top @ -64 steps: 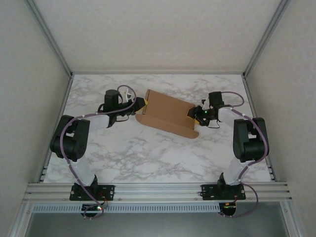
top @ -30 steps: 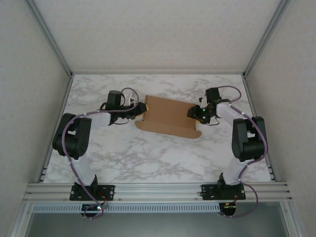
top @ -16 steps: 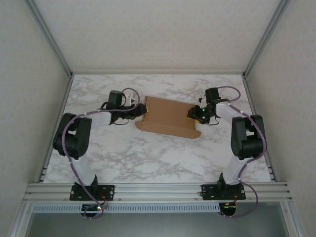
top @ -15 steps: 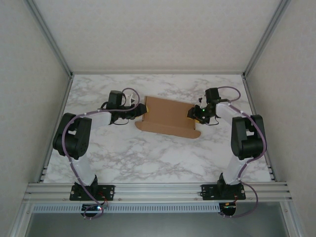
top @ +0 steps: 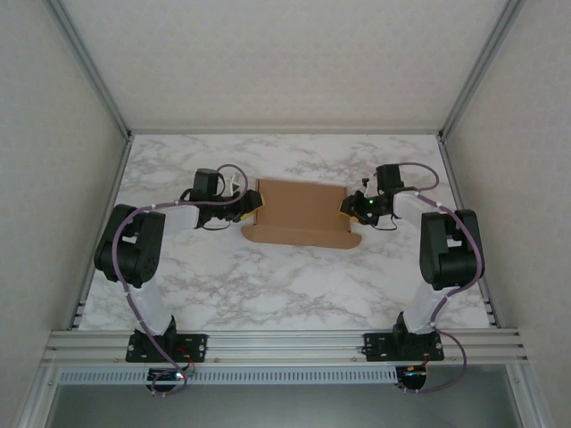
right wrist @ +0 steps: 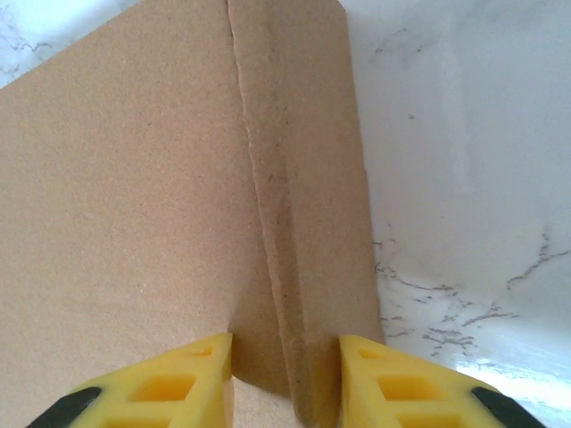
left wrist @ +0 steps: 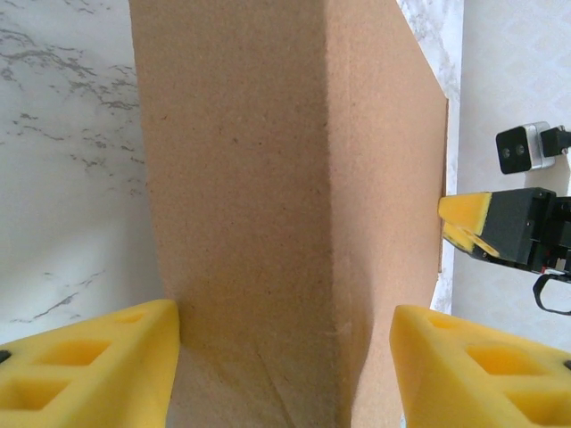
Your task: Fold the paper box
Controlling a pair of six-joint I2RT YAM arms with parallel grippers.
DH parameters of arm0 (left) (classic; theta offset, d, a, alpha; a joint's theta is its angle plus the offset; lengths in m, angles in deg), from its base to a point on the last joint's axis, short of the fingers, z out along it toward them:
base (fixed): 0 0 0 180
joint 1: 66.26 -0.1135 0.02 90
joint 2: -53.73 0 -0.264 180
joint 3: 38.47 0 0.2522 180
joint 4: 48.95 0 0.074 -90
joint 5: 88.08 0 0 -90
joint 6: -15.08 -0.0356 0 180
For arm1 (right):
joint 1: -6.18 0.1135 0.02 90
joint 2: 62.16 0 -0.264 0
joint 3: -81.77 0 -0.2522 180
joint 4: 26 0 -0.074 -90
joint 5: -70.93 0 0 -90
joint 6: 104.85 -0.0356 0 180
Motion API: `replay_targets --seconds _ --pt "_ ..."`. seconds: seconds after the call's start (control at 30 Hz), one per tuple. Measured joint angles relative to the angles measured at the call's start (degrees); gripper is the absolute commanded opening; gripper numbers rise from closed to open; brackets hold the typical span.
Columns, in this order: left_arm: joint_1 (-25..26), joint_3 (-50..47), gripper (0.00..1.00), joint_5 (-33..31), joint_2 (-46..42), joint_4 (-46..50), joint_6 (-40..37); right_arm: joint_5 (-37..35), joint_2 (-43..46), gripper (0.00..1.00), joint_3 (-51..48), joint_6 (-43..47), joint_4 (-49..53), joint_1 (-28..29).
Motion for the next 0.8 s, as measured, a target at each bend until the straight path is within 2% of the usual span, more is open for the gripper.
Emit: replay_targets --seconds 0.13,0.8 --pt "-0.5 0.0 0.63 0.0 0.0 0.0 0.2 0.9 0.1 0.26 -0.6 -0.3 -1.1 -0.2" --pt "-1.2 0.9 0.66 0.2 4.3 3.2 -2.0 3.1 0.1 0.21 -1.9 -1.2 -3.0 -1.1"
